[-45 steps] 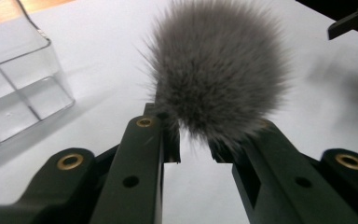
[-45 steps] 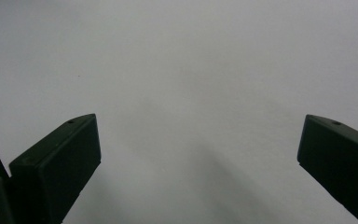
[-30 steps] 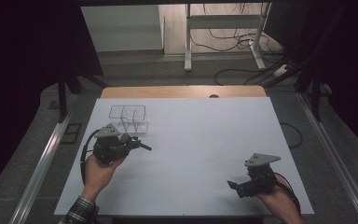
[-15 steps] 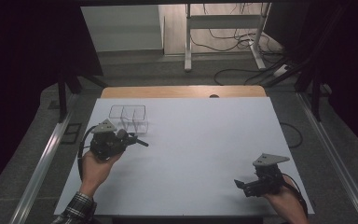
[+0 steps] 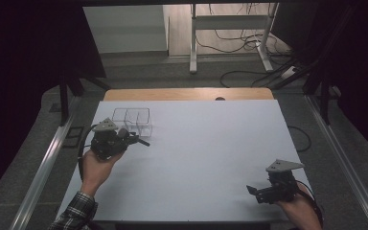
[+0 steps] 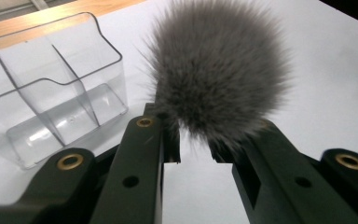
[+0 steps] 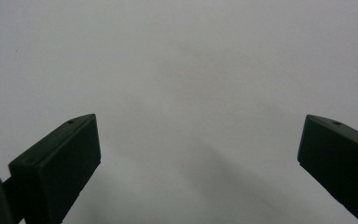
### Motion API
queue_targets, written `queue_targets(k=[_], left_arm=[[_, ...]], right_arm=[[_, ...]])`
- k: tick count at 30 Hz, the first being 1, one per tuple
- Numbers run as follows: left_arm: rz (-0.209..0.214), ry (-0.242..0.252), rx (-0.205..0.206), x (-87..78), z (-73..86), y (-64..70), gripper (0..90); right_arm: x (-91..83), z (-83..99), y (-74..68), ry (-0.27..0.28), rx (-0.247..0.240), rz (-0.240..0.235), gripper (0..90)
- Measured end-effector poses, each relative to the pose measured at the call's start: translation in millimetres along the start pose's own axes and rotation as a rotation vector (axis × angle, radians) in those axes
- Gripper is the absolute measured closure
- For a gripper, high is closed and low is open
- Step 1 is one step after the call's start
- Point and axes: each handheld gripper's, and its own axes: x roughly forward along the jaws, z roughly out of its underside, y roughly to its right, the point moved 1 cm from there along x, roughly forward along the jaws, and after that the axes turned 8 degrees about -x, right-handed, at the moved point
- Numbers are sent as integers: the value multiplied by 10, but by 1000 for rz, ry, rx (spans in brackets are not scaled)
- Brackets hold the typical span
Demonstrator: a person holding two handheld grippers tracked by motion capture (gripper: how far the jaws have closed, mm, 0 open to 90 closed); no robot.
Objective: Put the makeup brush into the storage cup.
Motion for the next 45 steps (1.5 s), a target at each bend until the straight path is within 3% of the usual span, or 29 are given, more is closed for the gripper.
queue_targets(k=[31, 45], left_arm=[[-39, 43, -32, -101, -372, -242, 767], [-79, 41, -16, -102, -604, -308, 768]], right_arm=[[-72, 99, 7, -9, 22, -10, 0], [-94, 129, 13, -6, 29, -14, 0]])
